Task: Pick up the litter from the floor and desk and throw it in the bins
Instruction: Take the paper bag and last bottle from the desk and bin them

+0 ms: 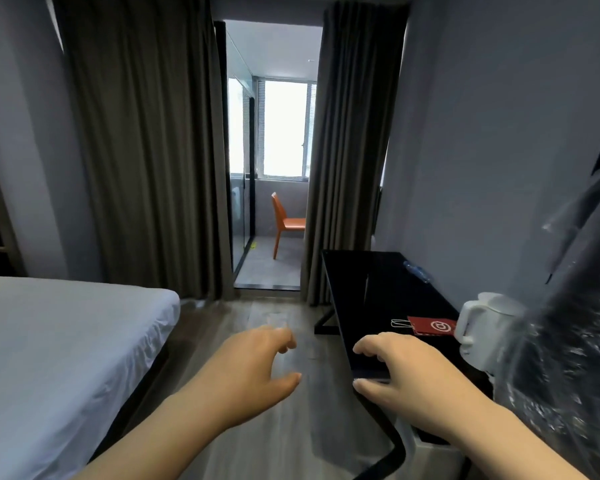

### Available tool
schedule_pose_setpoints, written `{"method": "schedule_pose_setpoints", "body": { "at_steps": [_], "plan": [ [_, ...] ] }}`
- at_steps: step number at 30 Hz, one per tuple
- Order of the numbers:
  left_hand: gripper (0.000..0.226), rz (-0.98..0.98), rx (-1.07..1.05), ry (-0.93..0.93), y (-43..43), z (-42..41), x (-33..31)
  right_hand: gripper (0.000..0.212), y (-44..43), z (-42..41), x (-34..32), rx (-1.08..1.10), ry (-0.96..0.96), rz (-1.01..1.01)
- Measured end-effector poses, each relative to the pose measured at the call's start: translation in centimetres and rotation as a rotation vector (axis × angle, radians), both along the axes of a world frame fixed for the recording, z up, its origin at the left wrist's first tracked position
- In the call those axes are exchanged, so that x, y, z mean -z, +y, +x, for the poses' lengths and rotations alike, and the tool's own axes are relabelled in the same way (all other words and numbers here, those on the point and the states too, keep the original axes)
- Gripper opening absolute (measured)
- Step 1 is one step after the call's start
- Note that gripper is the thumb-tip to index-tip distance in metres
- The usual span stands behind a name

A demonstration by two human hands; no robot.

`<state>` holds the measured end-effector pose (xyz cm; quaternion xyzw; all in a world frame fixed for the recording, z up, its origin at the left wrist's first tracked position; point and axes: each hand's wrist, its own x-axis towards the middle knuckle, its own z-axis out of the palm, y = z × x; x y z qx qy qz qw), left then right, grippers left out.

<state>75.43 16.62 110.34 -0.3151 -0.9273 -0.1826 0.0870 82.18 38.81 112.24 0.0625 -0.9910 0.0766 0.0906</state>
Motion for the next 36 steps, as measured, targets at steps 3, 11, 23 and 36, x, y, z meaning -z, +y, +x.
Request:
{"method": "schedule_pose_setpoints", "body": {
  "at_steps": [3,11,23,36],
  "plan": [
    [0.044,-0.005,0.014,-0.019,0.1,-5.5,0.7,0.044,0.0,-4.8,1.2,0.021,-0.033,-0.013],
    [0.040,-0.022,0.088,-0.041,-0.3,-20.7,2.0,0.048,-0.8,-17.4,3.7,0.167,-0.082,-0.051],
    [0.039,-0.111,0.290,-0.171,6.9,-38.9,5.3,0.049,5.1,-32.2,8.3,0.401,-0.177,-0.233],
    [0.035,-0.124,0.402,-0.215,23.6,-57.0,8.2,0.048,19.3,-47.6,11.7,0.579,-0.156,-0.392]
  ]
}}
